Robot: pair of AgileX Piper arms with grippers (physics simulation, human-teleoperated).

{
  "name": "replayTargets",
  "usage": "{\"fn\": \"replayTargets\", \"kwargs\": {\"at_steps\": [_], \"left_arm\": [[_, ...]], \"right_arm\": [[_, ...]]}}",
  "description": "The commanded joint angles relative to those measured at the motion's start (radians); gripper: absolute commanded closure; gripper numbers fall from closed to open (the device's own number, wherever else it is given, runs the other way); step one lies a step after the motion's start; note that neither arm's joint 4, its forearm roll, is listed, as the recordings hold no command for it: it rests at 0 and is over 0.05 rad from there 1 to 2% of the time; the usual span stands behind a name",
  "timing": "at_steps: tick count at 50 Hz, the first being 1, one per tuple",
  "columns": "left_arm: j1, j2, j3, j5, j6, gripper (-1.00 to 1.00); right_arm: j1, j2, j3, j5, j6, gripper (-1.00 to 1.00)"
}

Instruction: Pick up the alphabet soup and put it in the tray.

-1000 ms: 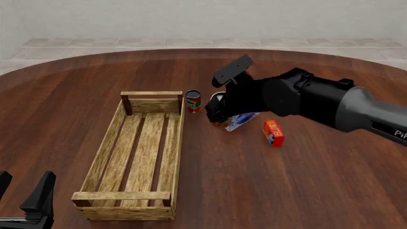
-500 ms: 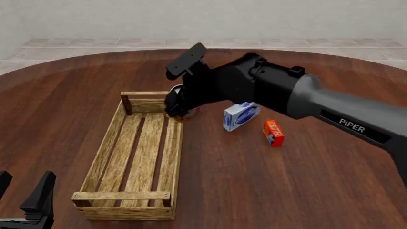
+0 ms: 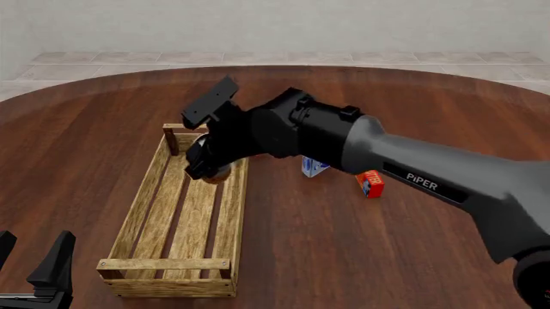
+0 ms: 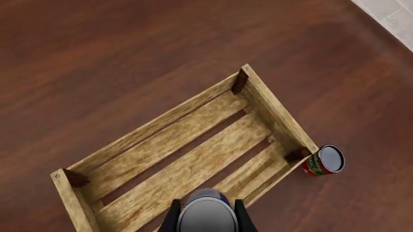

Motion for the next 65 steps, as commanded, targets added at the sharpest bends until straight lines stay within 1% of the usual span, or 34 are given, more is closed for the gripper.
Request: {"fn": "replayTargets", "kwargs": {"at_steps": [1,9,33,65], "left_arm": [[0.0,0.0,0.0,0.0,0.0,-1.0],[0.0,0.0,0.0,0.0,0.0,-1.0],[0.0,0.0,0.0,0.0,0.0,-1.0],[0.0,0.0,0.0,0.0,0.0,-1.0]], "right_arm": [[0.041,0.042,-0.026,-0.011,0.033,1.0],[0.057,0.064,-0.014,-0.027,0.047,1.0],[0.084,0.105,-0.005,-0.048,0.061,1.0],[0.099,0.148,0.037,-0.09,0.093,1.0]]}}
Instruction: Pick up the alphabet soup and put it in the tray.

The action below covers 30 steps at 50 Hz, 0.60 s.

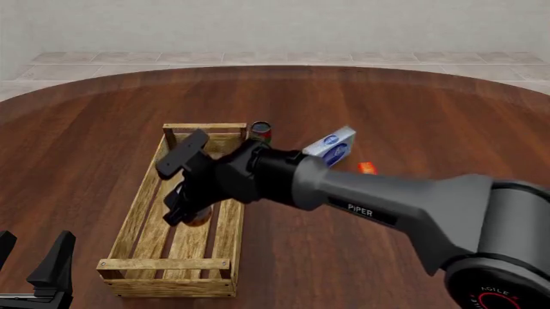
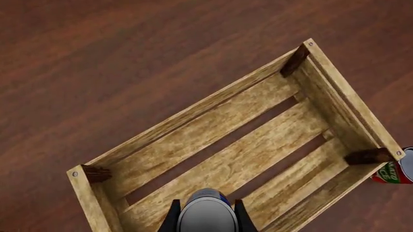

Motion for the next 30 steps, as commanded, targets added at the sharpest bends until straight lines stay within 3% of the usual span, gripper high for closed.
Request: {"fn": "replayTargets", "kwargs": {"at_steps": [1,30], "left_arm": [[0.0,0.0,0.0,0.0,0.0,-1.0],[0.0,0.0,0.0,0.0,0.0,-1.0]], "right_arm": [[0.005,0.007,0.007,-0.018,0.03,1.0],[0.016,0.035,0.026,-0.049,0.054,1.0]]}}
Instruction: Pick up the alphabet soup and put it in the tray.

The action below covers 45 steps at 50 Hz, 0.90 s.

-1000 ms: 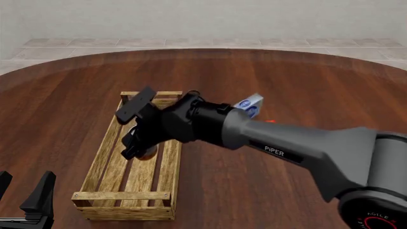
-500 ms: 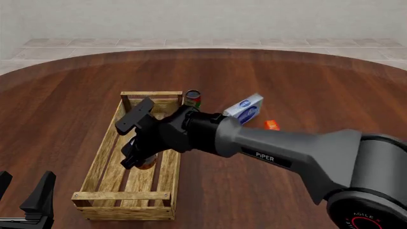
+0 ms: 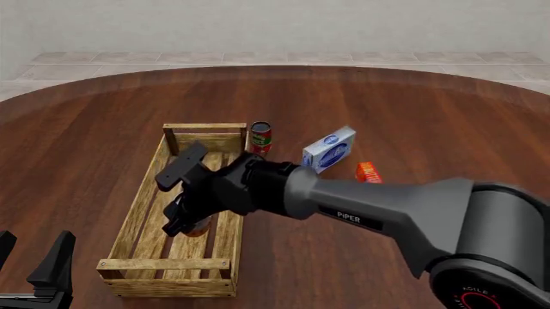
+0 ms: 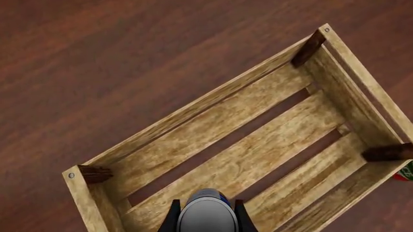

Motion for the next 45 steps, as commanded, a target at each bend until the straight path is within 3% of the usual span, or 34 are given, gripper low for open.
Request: {"fn": "replayTargets", "kwargs": {"at_steps": [1,45], "left_arm": [[0.0,0.0,0.0,0.0,0.0,-1.0],[0.0,0.0,0.0,0.0,0.0,-1.0]], "right_arm": [[0.003,0.0,0.002,-0.014,0.027,1.0],[0.008,0.025,0.023,-0.05,0.052,1.0]]}}
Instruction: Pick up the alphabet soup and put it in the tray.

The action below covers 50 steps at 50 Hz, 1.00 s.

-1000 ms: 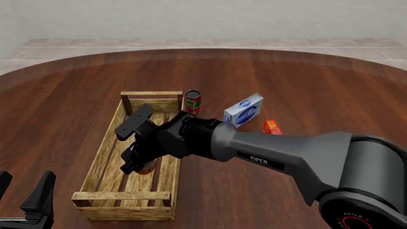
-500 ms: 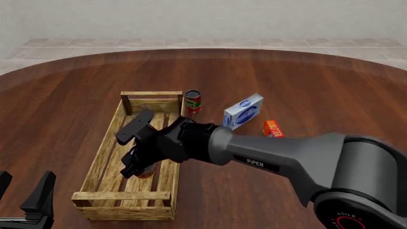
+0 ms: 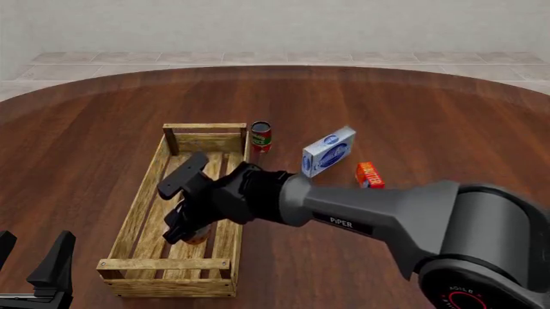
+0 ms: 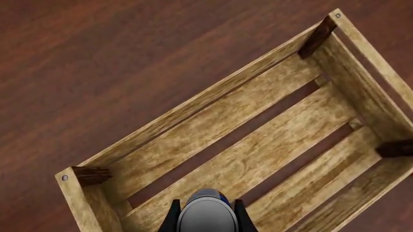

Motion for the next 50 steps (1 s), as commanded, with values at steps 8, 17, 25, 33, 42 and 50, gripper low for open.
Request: {"fn": "replayTargets", "kwargs": {"at_steps": [8,17,25,33,42,50], "left_arm": [[0.0,0.0,0.0,0.0,0.0,-1.0],[0.0,0.0,0.0,0.0,0.0,-1.0],[0.0,0.0,0.0,0.0,0.0,-1.0],[0.0,0.0,0.0,0.0,0.0,-1.0],[0.0,0.0,0.0,0.0,0.0,-1.0],[0.0,0.0,0.0,0.0,0.0,-1.0]], "right_arm": [[0.001,0.003,0.003,-0.019,0.027,1.0],[-0.001,0.012,0.004,-0.026,0.031,1.0],[0.001,0.016,0.009,-0.033,0.036,1.0],[-0.001,0.021,0.01,-0.04,0.04,1.0],[-0.001,0.03,0.011,-0.048,0.05,1.0],[-0.002,0.037,0.011,-0.053,0.054,1.0]]}}
